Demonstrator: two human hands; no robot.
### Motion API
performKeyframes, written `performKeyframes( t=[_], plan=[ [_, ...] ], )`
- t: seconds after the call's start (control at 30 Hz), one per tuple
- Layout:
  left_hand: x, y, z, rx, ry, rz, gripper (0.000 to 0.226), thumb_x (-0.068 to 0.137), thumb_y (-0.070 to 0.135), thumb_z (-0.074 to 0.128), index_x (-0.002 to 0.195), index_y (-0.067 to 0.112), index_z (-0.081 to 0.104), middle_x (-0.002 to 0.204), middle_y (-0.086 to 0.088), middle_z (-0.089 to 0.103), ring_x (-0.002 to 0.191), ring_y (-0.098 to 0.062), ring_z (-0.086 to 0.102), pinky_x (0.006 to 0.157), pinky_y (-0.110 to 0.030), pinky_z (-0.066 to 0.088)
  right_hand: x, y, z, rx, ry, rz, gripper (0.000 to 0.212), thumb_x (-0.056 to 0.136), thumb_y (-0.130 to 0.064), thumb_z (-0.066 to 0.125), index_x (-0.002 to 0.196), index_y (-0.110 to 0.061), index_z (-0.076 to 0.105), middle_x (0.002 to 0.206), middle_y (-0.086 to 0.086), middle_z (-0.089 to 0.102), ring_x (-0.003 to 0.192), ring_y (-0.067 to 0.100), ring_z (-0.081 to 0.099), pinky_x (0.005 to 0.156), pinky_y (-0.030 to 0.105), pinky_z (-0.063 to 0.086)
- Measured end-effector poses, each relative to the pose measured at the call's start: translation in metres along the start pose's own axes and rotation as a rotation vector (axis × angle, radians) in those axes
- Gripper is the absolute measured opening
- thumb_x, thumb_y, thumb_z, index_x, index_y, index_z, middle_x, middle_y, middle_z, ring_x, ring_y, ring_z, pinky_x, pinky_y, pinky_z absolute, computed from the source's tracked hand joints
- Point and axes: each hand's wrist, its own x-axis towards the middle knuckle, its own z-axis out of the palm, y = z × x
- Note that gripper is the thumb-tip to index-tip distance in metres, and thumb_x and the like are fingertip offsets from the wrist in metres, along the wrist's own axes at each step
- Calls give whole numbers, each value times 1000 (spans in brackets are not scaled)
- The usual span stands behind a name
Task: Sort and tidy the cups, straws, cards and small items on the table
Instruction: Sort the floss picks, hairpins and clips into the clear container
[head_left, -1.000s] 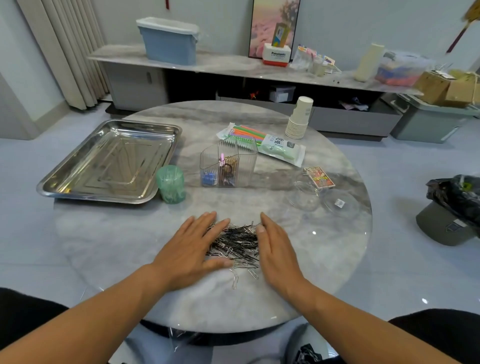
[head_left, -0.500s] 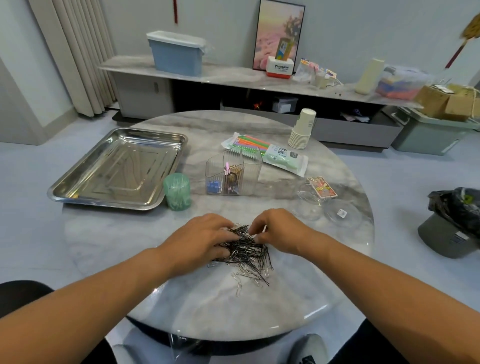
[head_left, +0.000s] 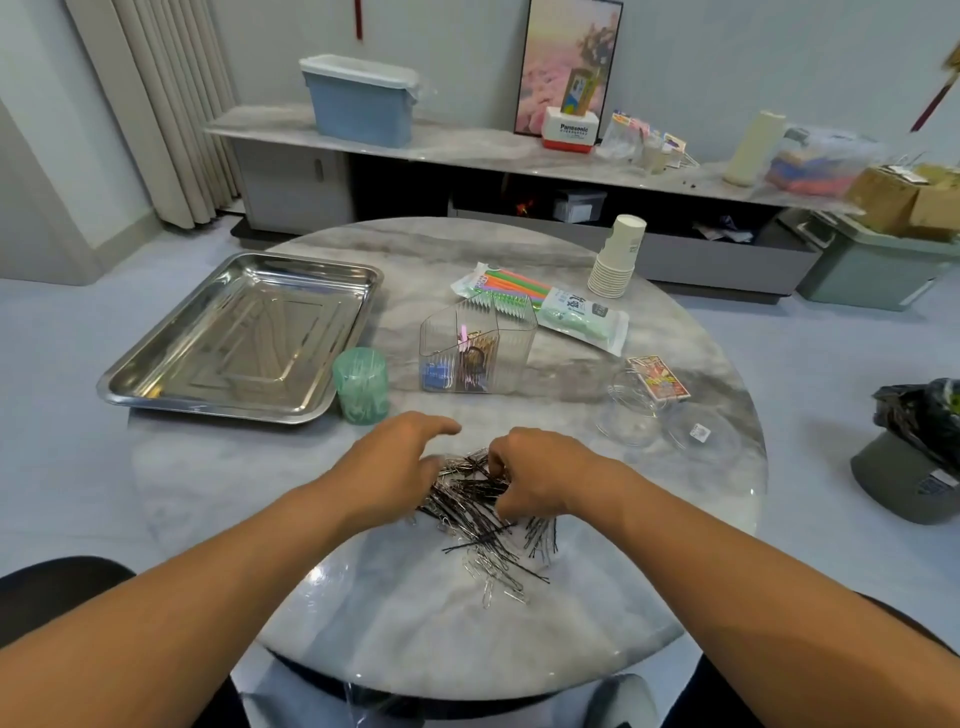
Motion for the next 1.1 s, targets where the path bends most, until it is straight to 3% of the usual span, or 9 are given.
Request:
performKeyframes(
  t=[0.13,0.23,0.33,0.53,0.7,0.83,0.93,1.0,1.1],
  plan=[
    [9,17,-4,-400,-25,-237,38,100,20,60,138,28,58,131,5,61,122,-10,57,106,-30,45,4,-3,0,-41,46,-18,18,78,-27,74,87,-17,62,88,1,58,75,21,58,53,29,38],
    [14,23,-5,-654,-31,-358,35,99,18,62,133,26,61,121,5,65,111,-7,61,100,-30,48,8,-4,0,-97,96,-46,13,82,-25,69,84,-16,60,84,2,58,75,23,58,51,30,34],
    [19,27,-4,-791,26,-420,33,99,23,64,132,26,61,115,10,64,108,-5,60,105,-35,47,9,3,-4,-1,128,-5,10,81,-22,69,80,-13,66,76,5,62,70,24,58,50,28,34],
    [28,33,-2,-927,155,-557,39,102,35,57,138,20,56,135,-2,59,126,-22,54,115,-47,40,10,37,-18,672,96,157,18,83,-8,73,69,1,65,66,15,71,58,17,65,57,32,55],
    [28,47,8,-1006,15,-545,46,106,42,45,142,14,50,125,-4,62,120,-21,59,112,-41,44,7,43,-19,1104,-22,260,10,83,-5,81,80,-2,72,65,13,70,53,17,64,55,23,58],
    [28,56,16,-1147,-98,-558,57,105,52,38,145,13,49,136,-13,61,123,-25,60,110,-37,46,3,38,-28,1341,-110,229,5,86,-1,77,85,0,72,65,11,67,51,13,62,51,19,54],
    [27,64,21,-1493,-177,-611,66,103,60,34,136,8,57,105,-14,72,98,-26,71,95,-39,57,0,29,-34,1420,-159,213,5,87,-2,76,88,-1,71,66,11,67,51,11,61,51,18,54],
    [27,67,24,-1693,-239,-633,72,102,63,31,133,4,60,74,-10,60,69,-21,64,75,-37,62,-1,20,-36,1411,-169,220,9,85,-2,78,89,0,70,66,12,68,50,12,62,51,18,55],
    [27,66,28,-1814,-241,-676,73,103,62,29,132,2,60,76,-12,56,62,-17,55,82,-41,63,-3,10,-37,1394,-140,226,19,83,-4,80,95,4,68,71,17,71,53,15,67,53,22,59]
  ],
)
